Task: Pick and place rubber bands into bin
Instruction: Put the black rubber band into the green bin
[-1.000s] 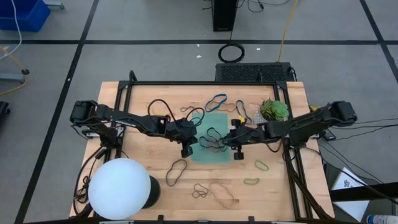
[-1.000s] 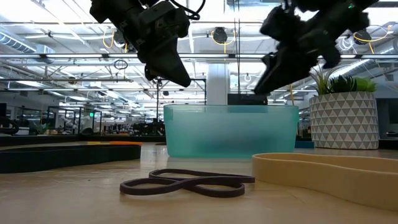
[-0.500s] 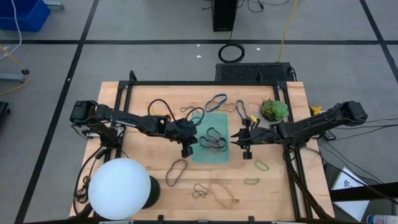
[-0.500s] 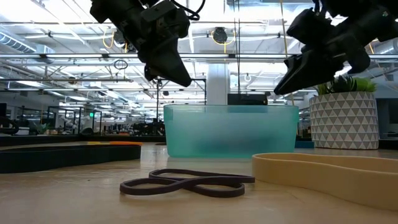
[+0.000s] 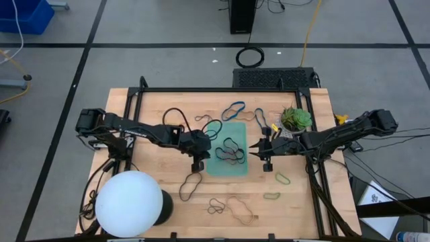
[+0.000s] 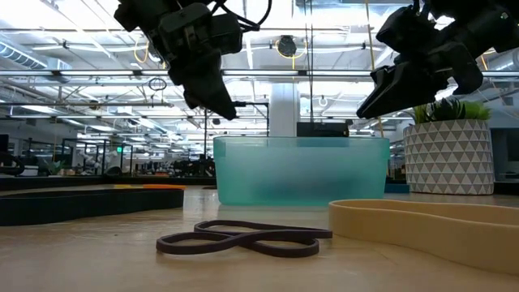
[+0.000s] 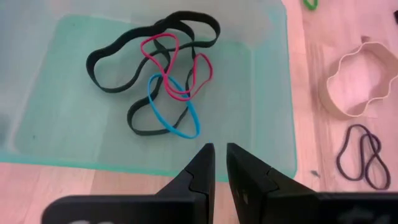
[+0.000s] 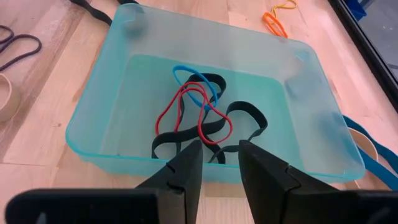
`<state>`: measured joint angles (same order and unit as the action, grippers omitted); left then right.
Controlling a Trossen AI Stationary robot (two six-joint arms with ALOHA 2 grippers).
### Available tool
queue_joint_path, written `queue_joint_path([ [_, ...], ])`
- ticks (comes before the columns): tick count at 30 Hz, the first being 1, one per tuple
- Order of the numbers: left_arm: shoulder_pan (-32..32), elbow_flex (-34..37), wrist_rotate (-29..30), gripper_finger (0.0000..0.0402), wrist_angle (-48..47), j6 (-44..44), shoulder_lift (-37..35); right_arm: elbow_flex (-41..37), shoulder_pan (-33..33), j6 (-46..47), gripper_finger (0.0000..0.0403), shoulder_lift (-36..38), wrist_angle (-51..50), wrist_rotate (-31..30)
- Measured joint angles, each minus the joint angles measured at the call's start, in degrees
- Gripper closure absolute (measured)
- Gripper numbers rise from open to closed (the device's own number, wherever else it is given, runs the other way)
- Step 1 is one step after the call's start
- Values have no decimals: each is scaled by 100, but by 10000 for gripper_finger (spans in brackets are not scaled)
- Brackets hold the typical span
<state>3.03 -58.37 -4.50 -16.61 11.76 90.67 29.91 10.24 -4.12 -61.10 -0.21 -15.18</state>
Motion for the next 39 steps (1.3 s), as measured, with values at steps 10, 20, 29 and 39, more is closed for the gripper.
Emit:
queue_joint_path([
  [10,162,0,-194,355,-488,-668,0,-109,0,-5,303,0,100,2],
  [20,214,0,53,355,-456,-519,0,-293,0,-280,303,0,362,4],
  [29,181,0,459,354,-456,-298,0,-293,-1,-280,303,0,365,4],
  [39,171,0,486,285,-513,-110,0,-293,-2,-280,303,0,364,6],
])
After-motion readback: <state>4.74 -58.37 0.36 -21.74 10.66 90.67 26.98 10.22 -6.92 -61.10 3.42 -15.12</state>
